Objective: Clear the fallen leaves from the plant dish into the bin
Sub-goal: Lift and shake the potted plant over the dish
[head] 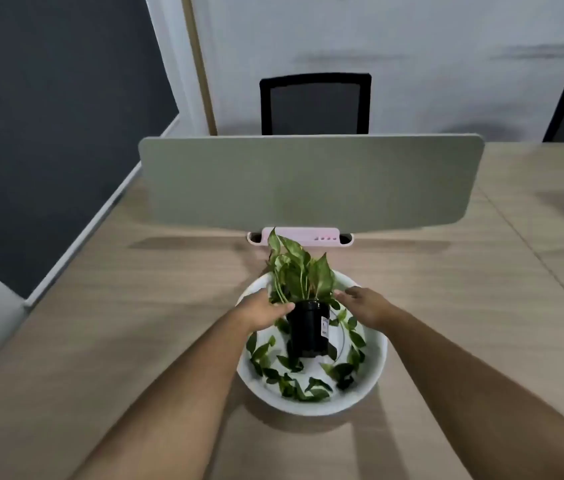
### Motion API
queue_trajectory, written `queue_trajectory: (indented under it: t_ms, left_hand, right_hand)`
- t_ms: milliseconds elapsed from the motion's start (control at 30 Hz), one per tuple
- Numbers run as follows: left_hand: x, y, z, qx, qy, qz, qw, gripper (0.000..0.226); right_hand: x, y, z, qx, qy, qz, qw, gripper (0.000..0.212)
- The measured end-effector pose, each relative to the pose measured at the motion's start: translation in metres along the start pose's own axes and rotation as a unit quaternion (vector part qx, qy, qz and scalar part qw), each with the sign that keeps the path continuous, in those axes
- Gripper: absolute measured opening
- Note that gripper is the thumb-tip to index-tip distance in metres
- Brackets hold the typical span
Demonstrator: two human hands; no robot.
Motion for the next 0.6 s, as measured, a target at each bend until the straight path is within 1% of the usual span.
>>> queue_trajectory:
  t_ms: [33,100,133,200,233,300,367,500,533,600]
  left_hand:
    - [0.003,0.007,0.004,-0.012,-0.008,0.008,1.000,0.069]
    - [0.015,0.023,0.018,-0.044,-0.030,0.031,0.998,0.058]
    - [0.018,0.028,0.022,-0.073,-0.036,0.030,0.996,0.059]
    - [0.026,0.040,0.033,-0.138,-0.053,0.019,0.989,0.070]
    - [0.032,0.044,0.040,-0.171,-0.060,0.012,0.983,0.071]
    - [0.040,0.051,0.045,-0.213,-0.058,0.006,0.975,0.058]
    - [0.041,0.050,0.042,-0.243,-0.045,-0.007,0.969,0.052]
    - [0.037,0.039,0.031,-0.270,-0.016,-0.025,0.962,0.035]
    - [0.036,0.035,0.029,-0.268,-0.004,-0.032,0.963,0.039]
    - [0.038,0.029,0.026,-0.248,0.028,-0.053,0.967,0.064]
  right_hand:
    - [0.002,0.007,-0.002,0.037,0.007,0.005,0.999,0.054]
    - [0.006,0.026,-0.006,0.132,0.028,0.040,0.990,0.048]
    - [0.005,0.034,-0.005,0.173,0.038,0.062,0.982,0.048]
    - [0.007,0.052,-0.006,0.205,0.052,0.088,0.974,0.047]
    - [0.010,0.058,-0.005,0.210,0.050,0.092,0.972,0.045]
    - [0.012,0.062,-0.001,0.230,0.048,0.086,0.968,0.043]
    - [0.015,0.062,0.004,0.252,0.034,0.082,0.964,0.043]
    - [0.014,0.050,0.014,0.275,-0.026,0.068,0.959,0.029]
    - [0.013,0.045,0.015,0.275,-0.040,0.062,0.959,0.025]
    - [0.011,0.037,0.018,0.278,-0.056,0.047,0.958,0.015]
Point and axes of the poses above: each hand's wrist, its own x-axis towards the middle knuckle, its own y-axis out of the palm, z = x × y, the point moved 8 cm from there along x, towards the middle knuckle, and after that the axes turned 15 degrees about -x, right-handed, at the moved point
